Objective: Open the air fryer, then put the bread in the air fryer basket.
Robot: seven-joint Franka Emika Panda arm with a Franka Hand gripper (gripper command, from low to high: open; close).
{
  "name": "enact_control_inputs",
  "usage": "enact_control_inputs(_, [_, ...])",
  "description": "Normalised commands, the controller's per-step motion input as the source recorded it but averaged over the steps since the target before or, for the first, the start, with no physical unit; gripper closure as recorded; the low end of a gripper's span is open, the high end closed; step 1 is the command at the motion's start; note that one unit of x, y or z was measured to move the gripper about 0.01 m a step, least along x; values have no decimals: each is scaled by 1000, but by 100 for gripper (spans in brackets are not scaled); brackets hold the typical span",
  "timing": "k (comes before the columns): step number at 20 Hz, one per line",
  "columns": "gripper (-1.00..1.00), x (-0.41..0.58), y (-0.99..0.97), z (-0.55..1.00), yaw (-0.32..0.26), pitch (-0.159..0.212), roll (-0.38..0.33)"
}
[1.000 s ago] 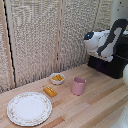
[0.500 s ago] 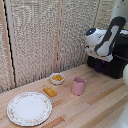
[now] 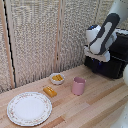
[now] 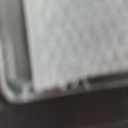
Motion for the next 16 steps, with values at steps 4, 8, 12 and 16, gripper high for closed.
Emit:
enact_control_inputs(4, [100, -5, 659, -29, -167, -20, 102])
enact_control_inputs(8, [100, -1, 846, -131, -131, -108, 13])
enact_control_inputs(12, [100, 0, 876, 0, -112, -163, 15])
enact_control_inputs(16, [100, -3, 873, 0, -111, -161, 17])
